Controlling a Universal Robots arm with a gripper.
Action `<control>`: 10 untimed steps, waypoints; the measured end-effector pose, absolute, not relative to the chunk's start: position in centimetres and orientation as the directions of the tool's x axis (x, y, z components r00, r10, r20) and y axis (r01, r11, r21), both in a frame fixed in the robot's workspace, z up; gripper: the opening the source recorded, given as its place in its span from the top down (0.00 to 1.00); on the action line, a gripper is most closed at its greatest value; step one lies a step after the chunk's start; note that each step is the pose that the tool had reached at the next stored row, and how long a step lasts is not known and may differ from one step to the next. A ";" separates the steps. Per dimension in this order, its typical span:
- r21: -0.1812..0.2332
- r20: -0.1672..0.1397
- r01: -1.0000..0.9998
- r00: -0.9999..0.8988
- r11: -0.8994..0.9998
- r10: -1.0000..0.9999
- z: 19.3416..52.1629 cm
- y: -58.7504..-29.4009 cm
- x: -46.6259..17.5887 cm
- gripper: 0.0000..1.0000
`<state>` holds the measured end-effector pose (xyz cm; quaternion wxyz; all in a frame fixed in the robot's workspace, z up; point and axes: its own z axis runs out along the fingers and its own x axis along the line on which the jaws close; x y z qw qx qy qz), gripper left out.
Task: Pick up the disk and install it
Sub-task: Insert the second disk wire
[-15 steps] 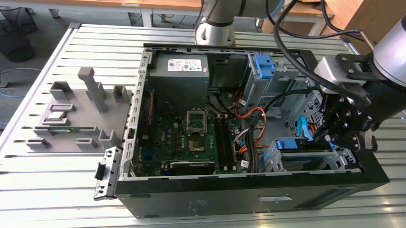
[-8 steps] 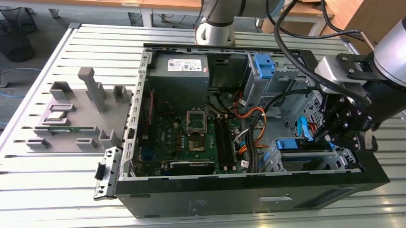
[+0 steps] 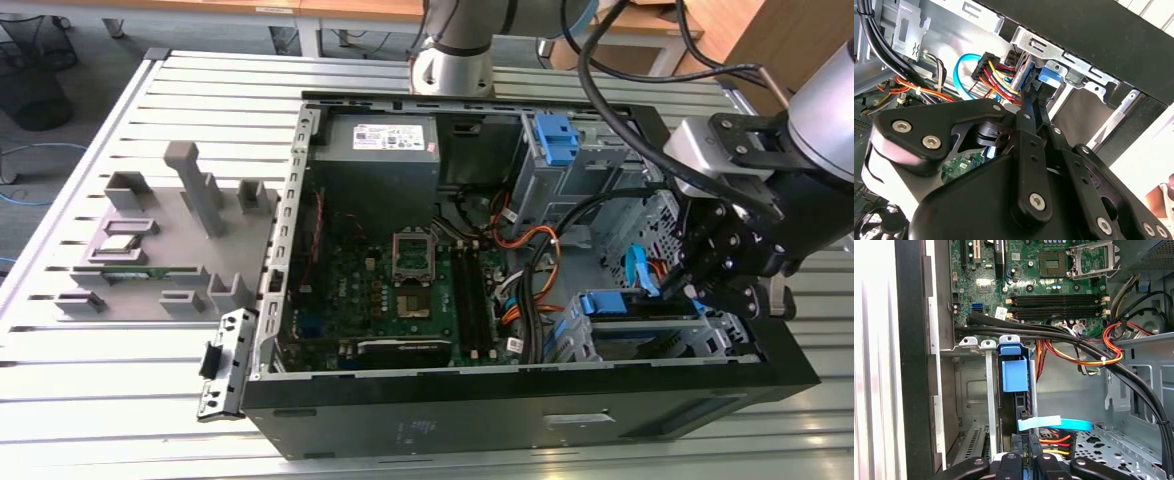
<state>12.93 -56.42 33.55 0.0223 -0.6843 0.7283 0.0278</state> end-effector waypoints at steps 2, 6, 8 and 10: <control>0.010 -0.070 -0.998 -0.063 0.062 -0.996 33.5 -56.4 12.9 0.82; 0.010 -0.070 -0.998 -0.062 0.062 -0.996 33.4 -56.4 12.9 0.82; 0.010 -0.070 -0.998 -0.062 0.062 -0.996 33.4 -56.4 12.9 0.82; 0.010 -0.070 -0.998 -0.062 0.062 -0.996 33.4 -56.4 12.9 0.82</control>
